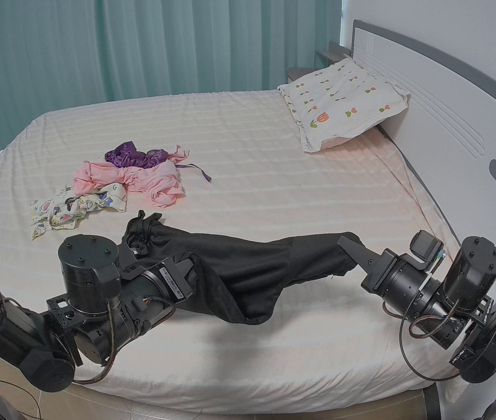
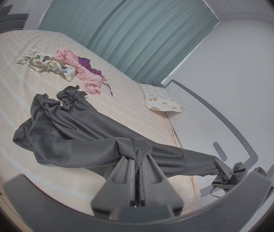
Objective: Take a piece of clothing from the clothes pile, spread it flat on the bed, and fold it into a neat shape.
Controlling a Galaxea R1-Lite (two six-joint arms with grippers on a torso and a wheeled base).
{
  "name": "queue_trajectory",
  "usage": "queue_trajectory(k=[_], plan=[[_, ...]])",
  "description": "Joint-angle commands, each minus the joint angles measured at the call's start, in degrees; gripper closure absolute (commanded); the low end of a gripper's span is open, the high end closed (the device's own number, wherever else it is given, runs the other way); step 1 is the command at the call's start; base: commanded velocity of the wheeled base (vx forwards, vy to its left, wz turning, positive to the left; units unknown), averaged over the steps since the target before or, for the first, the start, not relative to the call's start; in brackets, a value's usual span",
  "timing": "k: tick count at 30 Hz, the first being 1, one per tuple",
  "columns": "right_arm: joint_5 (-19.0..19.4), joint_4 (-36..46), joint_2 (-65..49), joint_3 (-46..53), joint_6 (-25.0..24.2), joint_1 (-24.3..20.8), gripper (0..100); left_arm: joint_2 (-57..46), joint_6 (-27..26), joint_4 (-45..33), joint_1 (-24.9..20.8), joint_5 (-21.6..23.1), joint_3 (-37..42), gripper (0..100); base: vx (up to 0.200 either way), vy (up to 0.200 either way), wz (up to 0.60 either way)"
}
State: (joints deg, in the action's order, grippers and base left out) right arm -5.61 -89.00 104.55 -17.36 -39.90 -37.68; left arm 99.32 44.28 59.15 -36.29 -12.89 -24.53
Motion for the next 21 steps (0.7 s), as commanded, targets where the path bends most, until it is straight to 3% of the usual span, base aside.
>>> queue_trajectory(k=[1, 16, 21], plan=[[-0.02, -0.56, 0.39, 0.04, 0.00, -0.02, 100, 0.09, 0.02, 0.00, -0.01, -0.03, 0.01, 100, 0.000, 0.000, 0.00], [-0.02, -0.56, 0.13, 0.31, 0.00, -0.11, 100, -0.44, -0.07, 0.00, -0.01, -0.30, -0.26, 100, 0.000, 0.000, 0.00], [-0.02, -0.56, -0.22, 0.57, 0.00, -0.64, 100, -1.49, -1.21, 0.00, 0.34, -0.39, -0.17, 100, -0.200, 0.000, 0.00]])
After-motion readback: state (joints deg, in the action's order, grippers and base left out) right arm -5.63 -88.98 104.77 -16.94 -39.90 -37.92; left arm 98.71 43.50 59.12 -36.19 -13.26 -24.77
